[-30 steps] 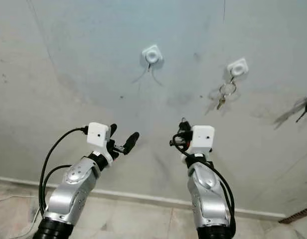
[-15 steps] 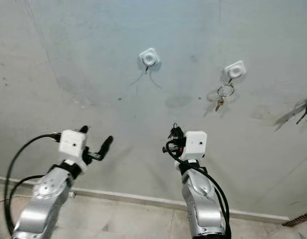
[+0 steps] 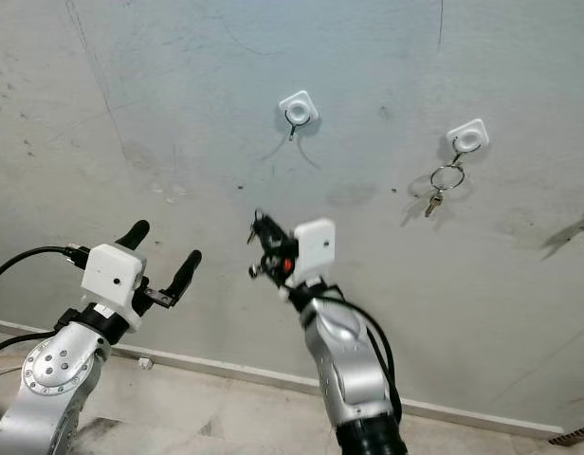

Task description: Hang keys on a hook

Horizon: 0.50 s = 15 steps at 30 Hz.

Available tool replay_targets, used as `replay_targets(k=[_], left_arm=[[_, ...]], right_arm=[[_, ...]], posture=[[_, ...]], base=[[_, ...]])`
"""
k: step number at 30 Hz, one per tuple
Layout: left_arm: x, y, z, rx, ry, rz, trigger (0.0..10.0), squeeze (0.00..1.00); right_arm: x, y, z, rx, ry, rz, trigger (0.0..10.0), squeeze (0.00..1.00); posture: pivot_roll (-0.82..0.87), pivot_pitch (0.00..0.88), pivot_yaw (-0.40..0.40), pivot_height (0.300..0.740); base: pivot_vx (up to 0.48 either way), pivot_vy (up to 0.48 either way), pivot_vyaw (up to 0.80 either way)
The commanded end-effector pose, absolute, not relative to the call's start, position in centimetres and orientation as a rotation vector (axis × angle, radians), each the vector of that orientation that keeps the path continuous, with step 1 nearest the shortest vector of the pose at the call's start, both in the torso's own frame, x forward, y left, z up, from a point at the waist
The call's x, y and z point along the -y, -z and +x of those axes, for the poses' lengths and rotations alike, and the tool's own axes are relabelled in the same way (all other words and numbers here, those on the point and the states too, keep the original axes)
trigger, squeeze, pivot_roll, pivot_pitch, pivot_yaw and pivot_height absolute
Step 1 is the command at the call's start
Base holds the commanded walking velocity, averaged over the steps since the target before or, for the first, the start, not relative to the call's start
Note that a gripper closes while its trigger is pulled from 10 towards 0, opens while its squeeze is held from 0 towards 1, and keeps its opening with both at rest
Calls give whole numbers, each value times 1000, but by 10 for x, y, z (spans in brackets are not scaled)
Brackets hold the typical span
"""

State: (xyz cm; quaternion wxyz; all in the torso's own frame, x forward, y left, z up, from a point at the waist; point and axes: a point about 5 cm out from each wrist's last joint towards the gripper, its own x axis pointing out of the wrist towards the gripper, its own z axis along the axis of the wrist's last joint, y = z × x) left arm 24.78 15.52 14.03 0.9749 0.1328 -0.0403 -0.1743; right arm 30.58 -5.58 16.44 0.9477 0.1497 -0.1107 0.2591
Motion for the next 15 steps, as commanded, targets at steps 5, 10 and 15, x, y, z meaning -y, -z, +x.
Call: replay_targets(k=[5,10,15], left_arm=[[-152,-141,244,70,381,275,10000,0],[-151,-141,244,63,399,274,10000,0],[-149,-141,243,62,418,260,10000,0]], right_arm=[[58,-191,318,314,-498,342,10000,0],[64,-200,325,351,-463,359,10000,0],[67,-205,328,367,-441,369,10000,0]], posture=[[335,0,-44,740],[332,0,-37,740],[332,0,-35,740]], base=[[0,0,0],[0,0,0],[0,0,0]])
